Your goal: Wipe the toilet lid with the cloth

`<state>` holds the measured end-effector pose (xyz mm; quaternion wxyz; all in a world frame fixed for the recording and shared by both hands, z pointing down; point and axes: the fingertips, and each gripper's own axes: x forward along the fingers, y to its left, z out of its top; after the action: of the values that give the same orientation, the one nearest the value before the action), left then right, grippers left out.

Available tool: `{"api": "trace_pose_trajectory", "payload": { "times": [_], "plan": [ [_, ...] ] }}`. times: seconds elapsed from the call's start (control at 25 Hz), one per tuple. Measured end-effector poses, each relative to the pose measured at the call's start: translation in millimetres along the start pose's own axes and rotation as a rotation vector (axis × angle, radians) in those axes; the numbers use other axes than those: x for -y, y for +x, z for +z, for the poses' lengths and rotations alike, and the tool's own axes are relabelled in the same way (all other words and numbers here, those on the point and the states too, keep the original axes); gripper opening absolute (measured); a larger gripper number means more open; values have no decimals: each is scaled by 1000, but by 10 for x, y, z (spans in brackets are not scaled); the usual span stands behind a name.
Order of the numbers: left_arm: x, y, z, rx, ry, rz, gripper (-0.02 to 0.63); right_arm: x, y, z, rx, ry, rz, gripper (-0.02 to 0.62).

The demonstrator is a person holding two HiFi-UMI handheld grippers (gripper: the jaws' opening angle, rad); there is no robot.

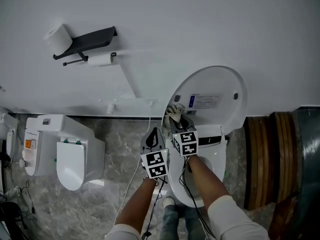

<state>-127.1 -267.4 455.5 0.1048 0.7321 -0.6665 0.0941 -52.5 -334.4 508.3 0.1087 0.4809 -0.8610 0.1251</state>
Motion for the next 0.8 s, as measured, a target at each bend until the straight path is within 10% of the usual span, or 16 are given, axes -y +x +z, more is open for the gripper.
{"api": "trace_pose_trajectory", "payload": {
  "times": [0.8],
  "plan": [
    [1479, 253, -98, -24, -2, -199, 12, 2576, -1227, -215, 10, 120, -539, 101]
  ]
}}
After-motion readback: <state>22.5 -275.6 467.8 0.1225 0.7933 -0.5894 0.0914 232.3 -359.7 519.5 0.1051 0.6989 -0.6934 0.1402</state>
